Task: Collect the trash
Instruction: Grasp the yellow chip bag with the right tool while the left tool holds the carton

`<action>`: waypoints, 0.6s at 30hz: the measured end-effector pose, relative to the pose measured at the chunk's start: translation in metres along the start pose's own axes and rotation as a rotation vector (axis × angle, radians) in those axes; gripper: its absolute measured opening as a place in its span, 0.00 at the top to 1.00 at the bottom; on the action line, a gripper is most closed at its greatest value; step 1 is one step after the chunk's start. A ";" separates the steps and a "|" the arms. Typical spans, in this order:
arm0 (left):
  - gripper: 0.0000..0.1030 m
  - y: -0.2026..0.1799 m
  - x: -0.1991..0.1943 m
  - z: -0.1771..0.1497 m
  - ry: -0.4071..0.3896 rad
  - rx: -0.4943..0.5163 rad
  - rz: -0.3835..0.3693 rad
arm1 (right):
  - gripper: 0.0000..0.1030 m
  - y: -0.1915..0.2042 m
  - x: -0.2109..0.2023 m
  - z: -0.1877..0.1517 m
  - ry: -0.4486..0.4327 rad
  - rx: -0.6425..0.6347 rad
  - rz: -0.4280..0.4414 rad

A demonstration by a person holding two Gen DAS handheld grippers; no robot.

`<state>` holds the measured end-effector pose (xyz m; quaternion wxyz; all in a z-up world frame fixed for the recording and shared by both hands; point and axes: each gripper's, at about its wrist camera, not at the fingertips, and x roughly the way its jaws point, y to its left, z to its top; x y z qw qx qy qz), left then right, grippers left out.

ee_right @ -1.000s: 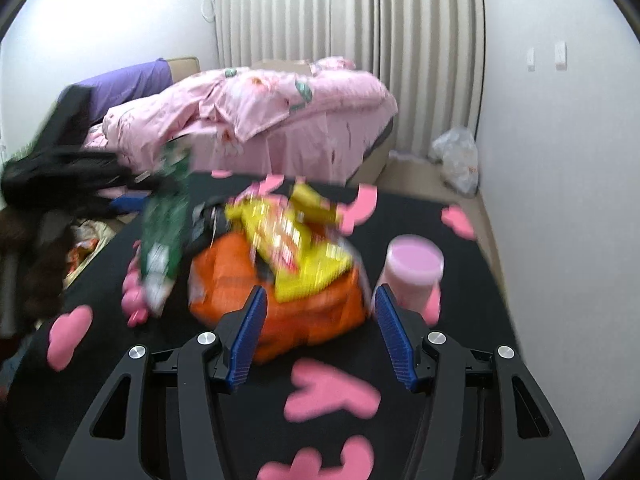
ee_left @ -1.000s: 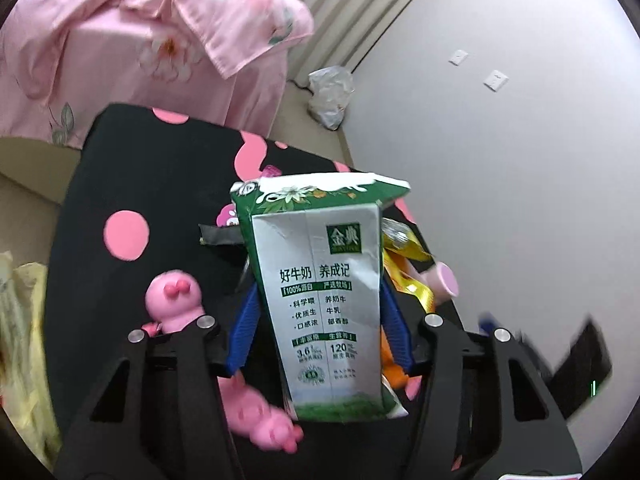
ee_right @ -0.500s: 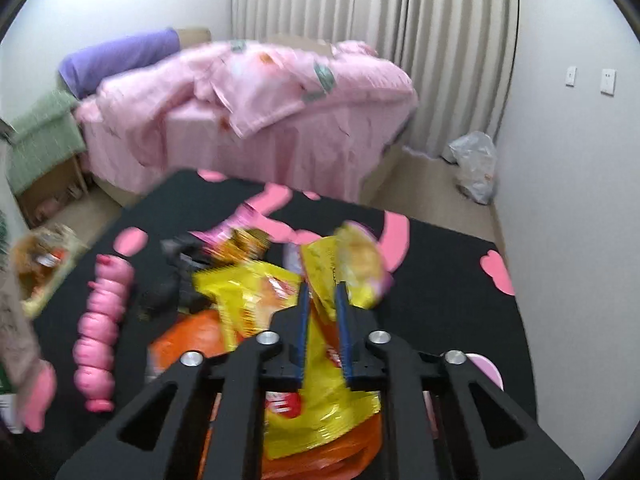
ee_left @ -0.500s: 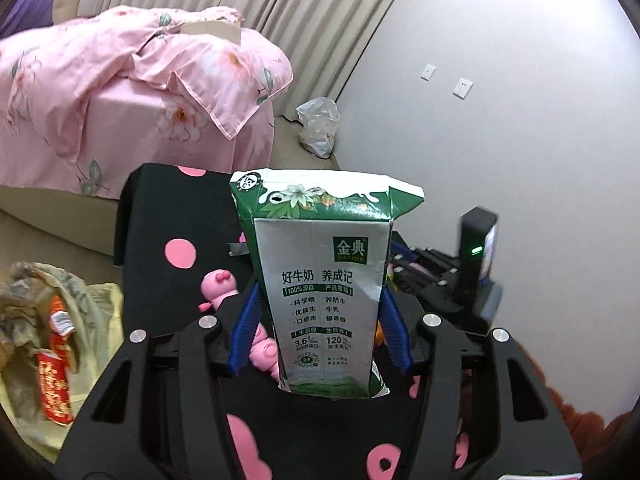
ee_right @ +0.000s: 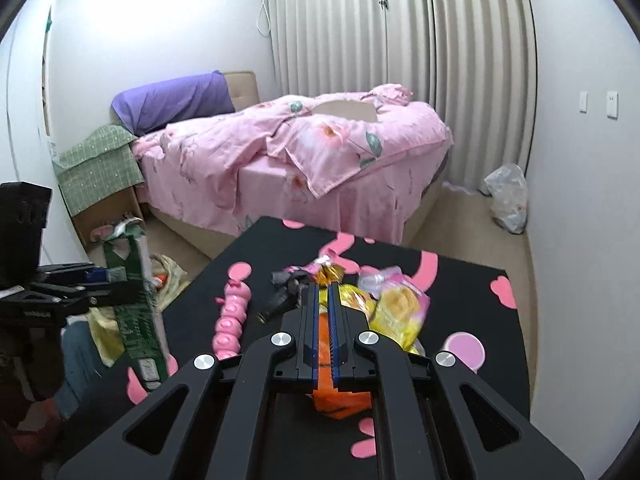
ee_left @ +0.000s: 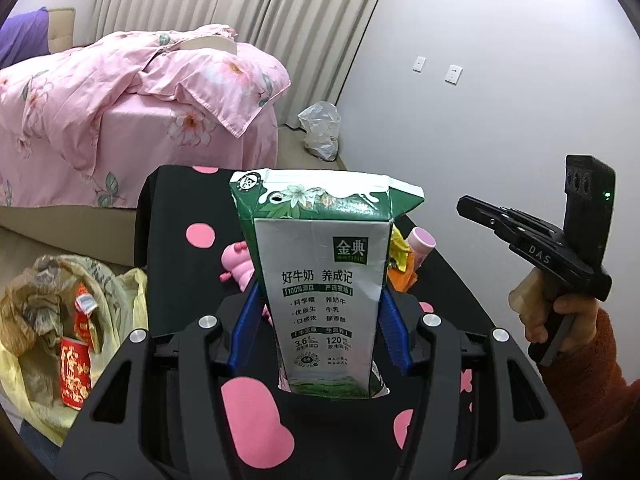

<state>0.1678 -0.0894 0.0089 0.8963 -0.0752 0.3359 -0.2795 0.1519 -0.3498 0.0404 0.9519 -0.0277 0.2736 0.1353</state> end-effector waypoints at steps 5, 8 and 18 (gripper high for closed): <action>0.51 0.013 0.002 -0.010 -0.007 -0.052 -0.001 | 0.41 -0.020 0.026 -0.025 0.073 0.039 0.007; 0.51 0.021 0.006 -0.010 -0.007 -0.058 0.024 | 0.43 -0.028 0.050 -0.037 0.132 0.039 -0.040; 0.51 0.026 0.027 -0.003 0.008 -0.045 0.045 | 0.73 -0.038 0.121 -0.046 0.136 -0.030 -0.173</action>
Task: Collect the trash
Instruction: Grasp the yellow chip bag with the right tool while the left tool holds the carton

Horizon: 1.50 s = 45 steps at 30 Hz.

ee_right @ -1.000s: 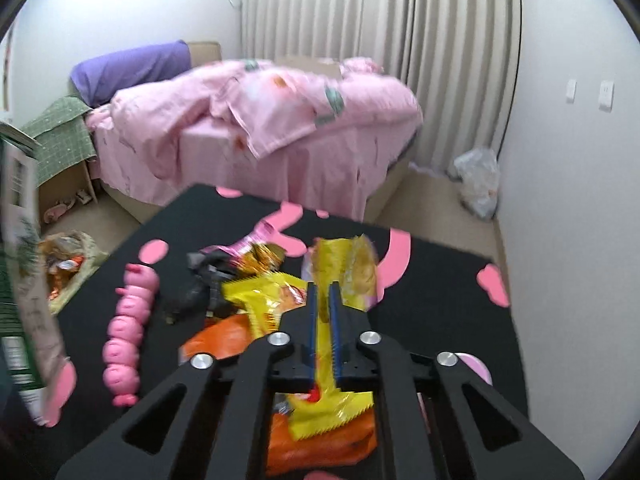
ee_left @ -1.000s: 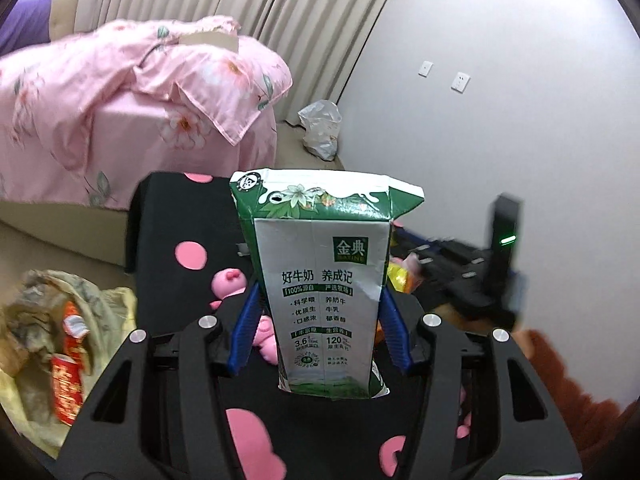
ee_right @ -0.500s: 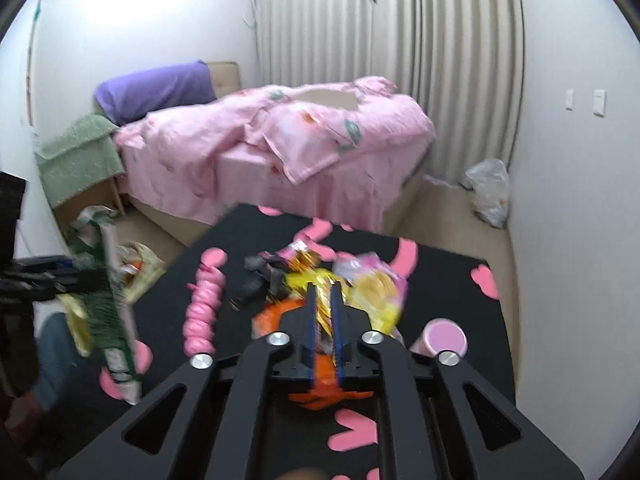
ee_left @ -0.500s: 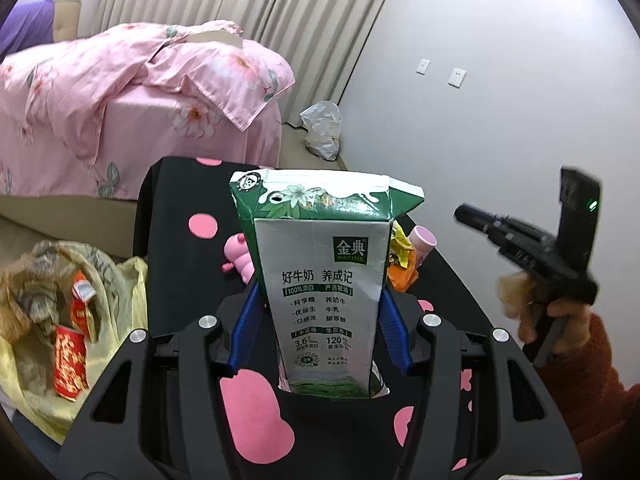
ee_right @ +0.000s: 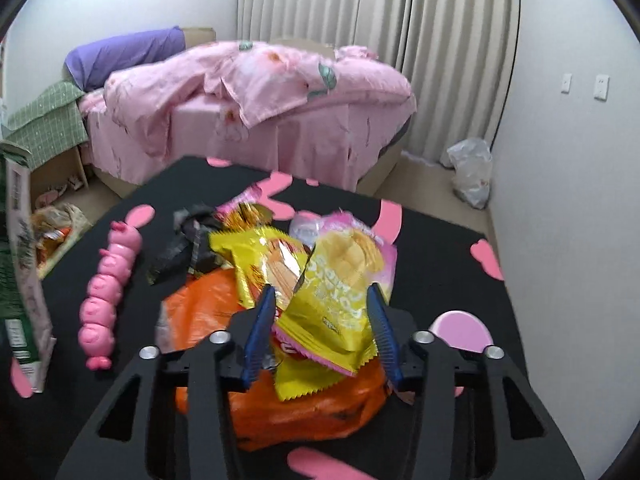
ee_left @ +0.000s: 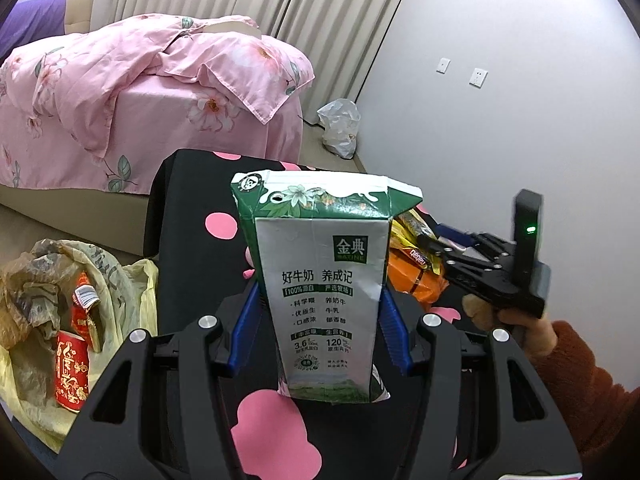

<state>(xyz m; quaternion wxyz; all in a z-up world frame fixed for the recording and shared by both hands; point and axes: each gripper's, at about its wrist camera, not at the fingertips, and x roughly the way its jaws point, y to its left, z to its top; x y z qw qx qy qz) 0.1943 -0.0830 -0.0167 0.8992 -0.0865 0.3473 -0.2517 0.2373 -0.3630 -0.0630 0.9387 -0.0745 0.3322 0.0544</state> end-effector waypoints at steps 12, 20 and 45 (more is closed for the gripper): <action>0.51 -0.003 -0.011 -0.002 -0.024 0.014 -0.011 | 0.89 0.010 -0.096 0.012 -0.115 0.041 0.129; 0.51 -0.003 -0.028 -0.010 -0.031 0.011 -0.018 | 0.88 0.049 -0.128 -0.047 0.007 -0.017 0.275; 0.51 -0.005 -0.026 -0.019 -0.013 0.023 0.014 | 0.72 0.033 -0.033 -0.066 0.256 0.114 0.359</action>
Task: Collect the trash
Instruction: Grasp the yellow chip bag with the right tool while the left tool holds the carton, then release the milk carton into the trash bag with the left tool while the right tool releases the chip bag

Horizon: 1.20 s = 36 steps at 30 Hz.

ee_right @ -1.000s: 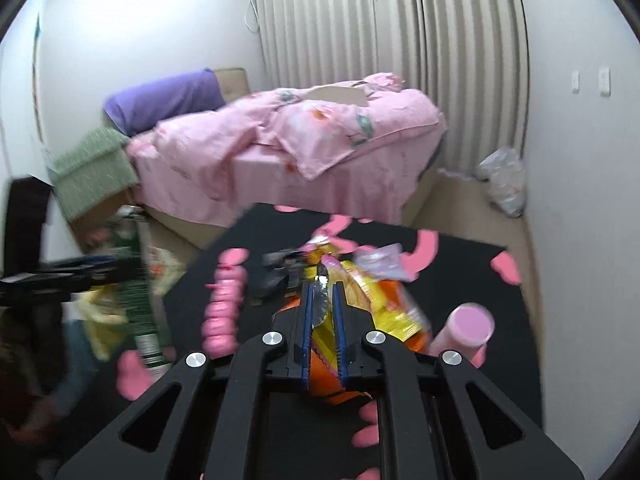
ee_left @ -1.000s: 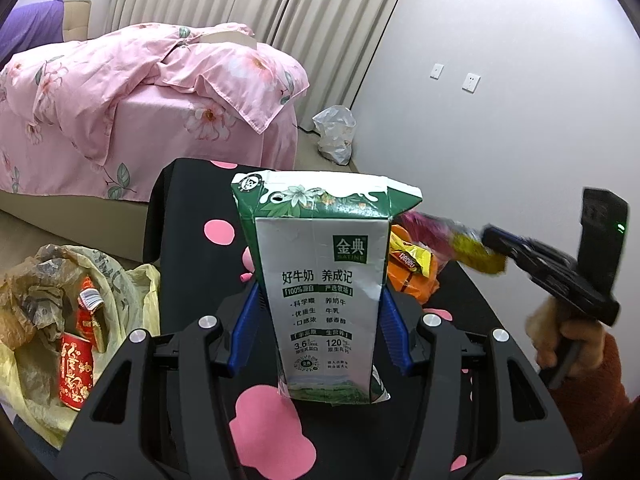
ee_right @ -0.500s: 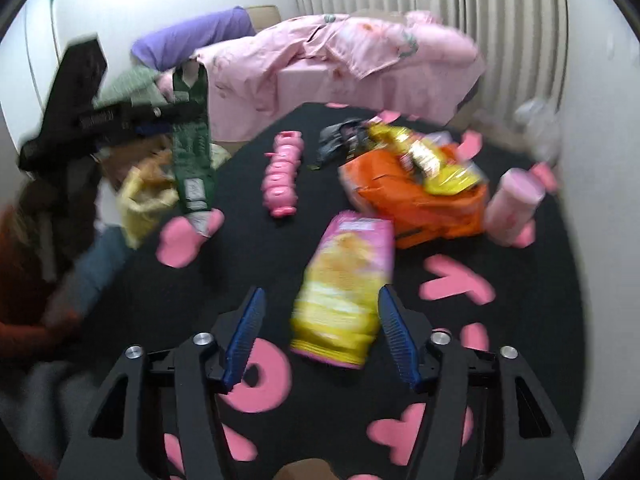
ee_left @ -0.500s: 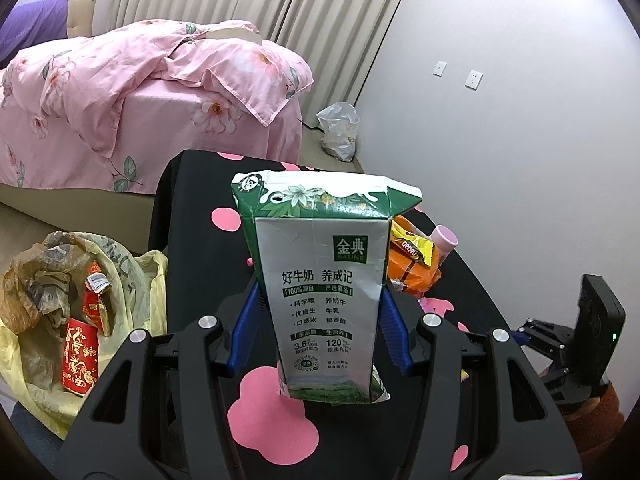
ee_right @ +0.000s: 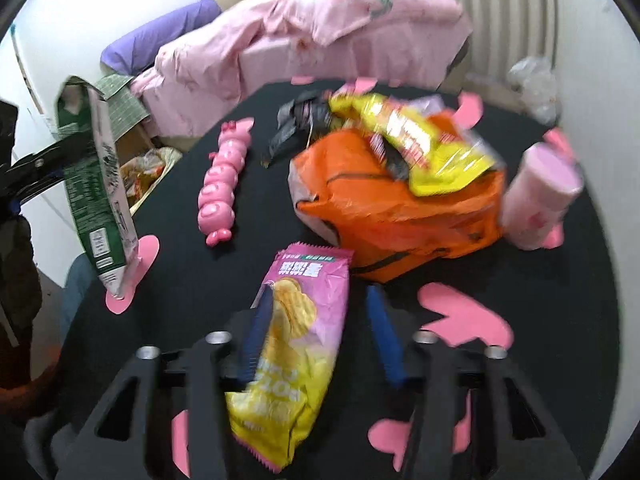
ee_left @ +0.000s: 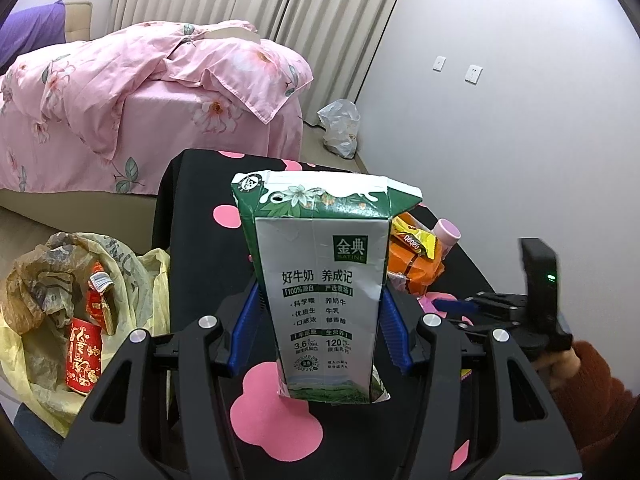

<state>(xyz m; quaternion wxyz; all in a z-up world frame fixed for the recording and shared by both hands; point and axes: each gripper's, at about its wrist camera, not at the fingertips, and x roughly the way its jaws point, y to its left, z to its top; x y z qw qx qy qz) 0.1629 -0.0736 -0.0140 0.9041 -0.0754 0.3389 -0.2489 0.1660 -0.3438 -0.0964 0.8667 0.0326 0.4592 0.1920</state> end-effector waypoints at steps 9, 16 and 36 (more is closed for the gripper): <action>0.51 0.003 -0.021 0.004 -0.045 0.004 0.009 | 0.77 0.053 -0.042 0.007 -0.137 -0.146 0.006; 0.51 0.015 -0.052 0.007 -0.096 0.028 0.051 | 0.77 0.099 -0.074 0.033 -0.284 -0.220 -0.036; 0.51 0.158 -0.125 0.011 -0.253 -0.104 0.310 | 0.77 0.224 -0.025 0.117 -0.298 -0.310 0.061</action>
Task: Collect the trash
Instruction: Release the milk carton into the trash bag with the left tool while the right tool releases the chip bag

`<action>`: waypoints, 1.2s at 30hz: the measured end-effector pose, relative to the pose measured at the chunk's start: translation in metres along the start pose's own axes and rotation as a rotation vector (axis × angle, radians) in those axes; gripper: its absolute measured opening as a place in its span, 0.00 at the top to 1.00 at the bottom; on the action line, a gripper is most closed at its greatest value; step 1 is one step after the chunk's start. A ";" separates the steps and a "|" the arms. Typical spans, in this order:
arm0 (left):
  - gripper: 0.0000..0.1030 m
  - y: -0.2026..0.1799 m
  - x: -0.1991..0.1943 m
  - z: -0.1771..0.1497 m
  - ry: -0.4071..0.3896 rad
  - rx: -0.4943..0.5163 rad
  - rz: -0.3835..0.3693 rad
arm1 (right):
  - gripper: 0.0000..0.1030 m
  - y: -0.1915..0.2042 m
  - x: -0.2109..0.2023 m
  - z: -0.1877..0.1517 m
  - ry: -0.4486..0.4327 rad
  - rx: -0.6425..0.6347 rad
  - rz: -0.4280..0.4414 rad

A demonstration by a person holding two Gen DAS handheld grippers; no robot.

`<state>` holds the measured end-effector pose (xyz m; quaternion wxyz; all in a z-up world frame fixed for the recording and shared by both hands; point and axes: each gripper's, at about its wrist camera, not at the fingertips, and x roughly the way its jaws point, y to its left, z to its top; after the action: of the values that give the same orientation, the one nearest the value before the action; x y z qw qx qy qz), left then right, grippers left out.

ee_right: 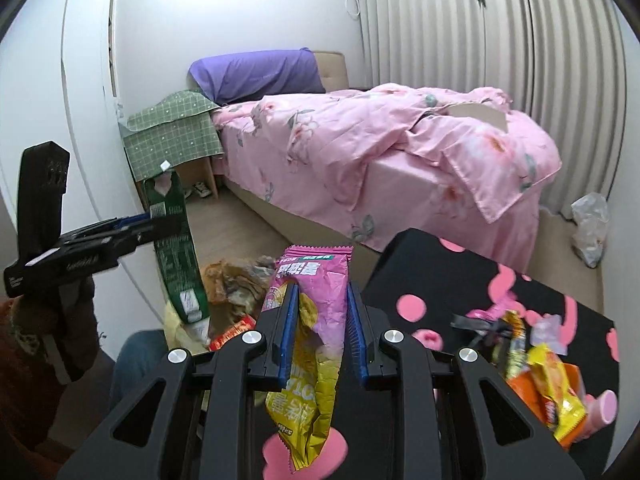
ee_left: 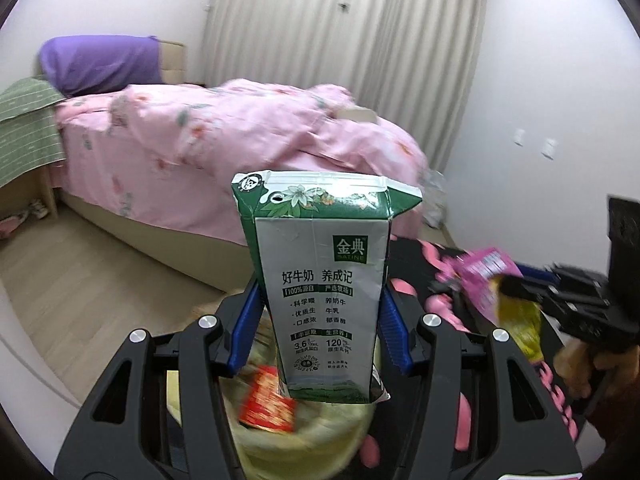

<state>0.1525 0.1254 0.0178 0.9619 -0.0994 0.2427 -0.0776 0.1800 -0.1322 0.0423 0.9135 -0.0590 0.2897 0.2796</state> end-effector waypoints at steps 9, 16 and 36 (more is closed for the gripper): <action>0.51 0.031 0.060 -0.035 0.150 0.008 0.036 | 0.77 0.002 0.045 0.024 -0.024 0.060 0.040; 0.51 0.070 0.093 -0.088 0.292 -0.045 0.084 | 0.77 0.013 0.124 0.022 0.070 0.091 0.144; 0.50 0.085 0.101 -0.097 0.334 -0.194 -0.040 | 0.76 0.022 0.221 -0.028 0.335 0.094 0.239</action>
<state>0.2020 0.1729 -0.1312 0.8924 -0.1824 0.4033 -0.0881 0.3034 -0.0166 -0.1034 0.8147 -0.0271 0.4552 0.3583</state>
